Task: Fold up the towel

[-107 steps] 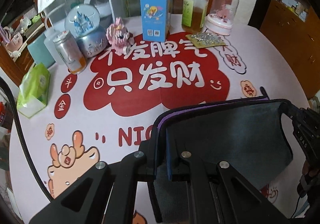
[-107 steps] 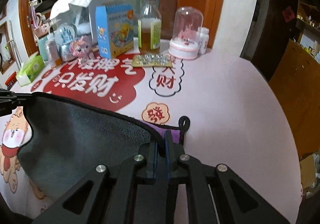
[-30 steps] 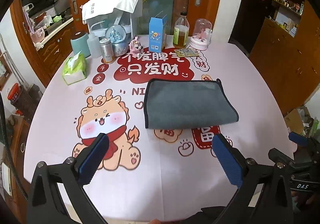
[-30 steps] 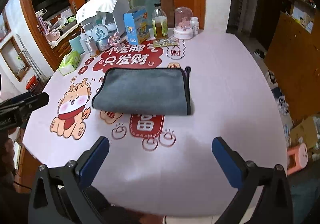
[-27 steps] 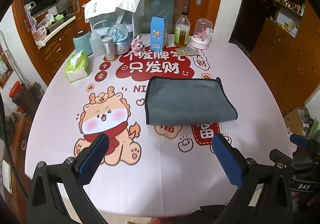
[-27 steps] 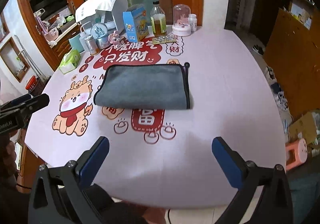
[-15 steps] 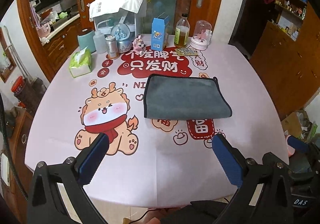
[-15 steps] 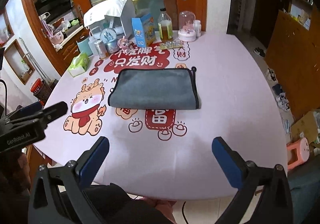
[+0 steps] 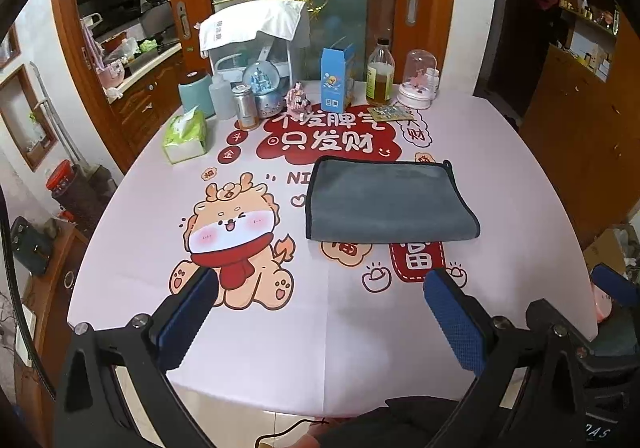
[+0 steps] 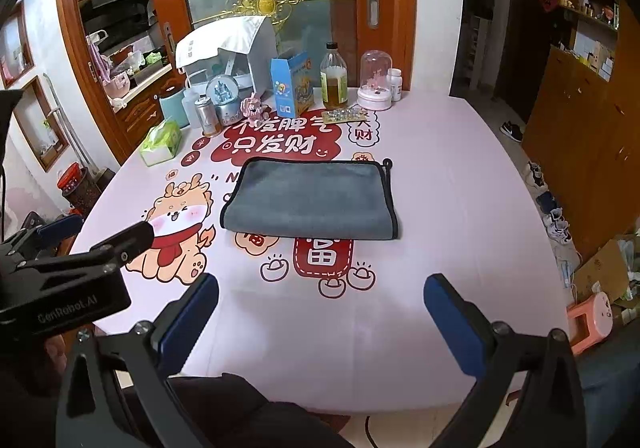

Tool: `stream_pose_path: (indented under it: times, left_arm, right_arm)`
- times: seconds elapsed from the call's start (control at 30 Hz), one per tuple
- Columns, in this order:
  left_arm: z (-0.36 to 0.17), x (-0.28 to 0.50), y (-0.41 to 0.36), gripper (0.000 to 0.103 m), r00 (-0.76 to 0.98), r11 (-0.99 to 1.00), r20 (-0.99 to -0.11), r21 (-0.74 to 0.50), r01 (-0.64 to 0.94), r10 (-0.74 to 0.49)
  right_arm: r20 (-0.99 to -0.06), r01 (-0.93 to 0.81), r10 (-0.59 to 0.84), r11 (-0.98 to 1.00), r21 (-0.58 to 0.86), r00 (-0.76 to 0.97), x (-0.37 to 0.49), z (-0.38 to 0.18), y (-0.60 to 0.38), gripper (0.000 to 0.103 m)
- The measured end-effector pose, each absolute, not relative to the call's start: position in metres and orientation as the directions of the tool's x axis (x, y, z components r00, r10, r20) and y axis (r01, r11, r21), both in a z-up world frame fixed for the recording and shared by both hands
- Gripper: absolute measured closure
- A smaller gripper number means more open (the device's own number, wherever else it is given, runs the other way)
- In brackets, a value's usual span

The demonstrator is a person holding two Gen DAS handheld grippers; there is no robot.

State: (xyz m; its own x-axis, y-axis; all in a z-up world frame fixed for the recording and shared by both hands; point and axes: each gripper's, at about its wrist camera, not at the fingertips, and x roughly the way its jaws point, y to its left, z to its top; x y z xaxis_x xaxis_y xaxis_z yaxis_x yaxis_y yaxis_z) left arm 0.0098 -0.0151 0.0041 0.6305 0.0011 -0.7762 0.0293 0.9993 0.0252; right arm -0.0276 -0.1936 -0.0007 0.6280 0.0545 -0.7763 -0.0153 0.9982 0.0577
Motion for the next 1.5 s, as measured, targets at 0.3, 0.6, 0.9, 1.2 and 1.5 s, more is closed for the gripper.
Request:
stream_pose_path:
  times: [0.3, 0.6, 0.9, 1.2, 1.5]
  left_arm:
    - [0.006, 0.0075, -0.023, 0.001, 0.646, 0.999, -0.763, 0.039, 0.033, 0.008]
    - [0.007, 0.0081, -0.0246, 0.001, 0.649, 0.998, -0.761, 0.048, 0.03, 0.017]
    - [0.0074, 0.0098, -0.0244, 0.001, 0.65, 0.998, -0.76, 0.05, 0.03, 0.019]
    - [0.0076, 0.0103, -0.0239, 0.001, 0.65, 0.998, -0.76, 0.051, 0.03, 0.019]
    - [0.009, 0.013, -0.0185, 0.001, 0.646, 0.998, -0.763, 0.048, 0.036, 0.013]
  right_arm:
    - [-0.778, -0.01, 0.054, 0.998, 0.061, 0.625, -0.0258, -0.0035, -0.1986, 0.0]
    - [-0.779, -0.011, 0.057, 0.998, 0.065, 0.625, -0.0245, -0.0042, -0.1996, 0.0]
    - [-0.78, -0.012, 0.057, 0.998, 0.063, 0.623, -0.0249, -0.0048, -0.1987, 0.0]
    - [-0.784, -0.01, 0.057, 0.998, 0.064, 0.618, -0.0245, -0.007, -0.1963, 0.0]
    - [-0.786, -0.006, 0.054, 0.998, 0.064, 0.616, -0.025, -0.0089, -0.1938, 0.0]
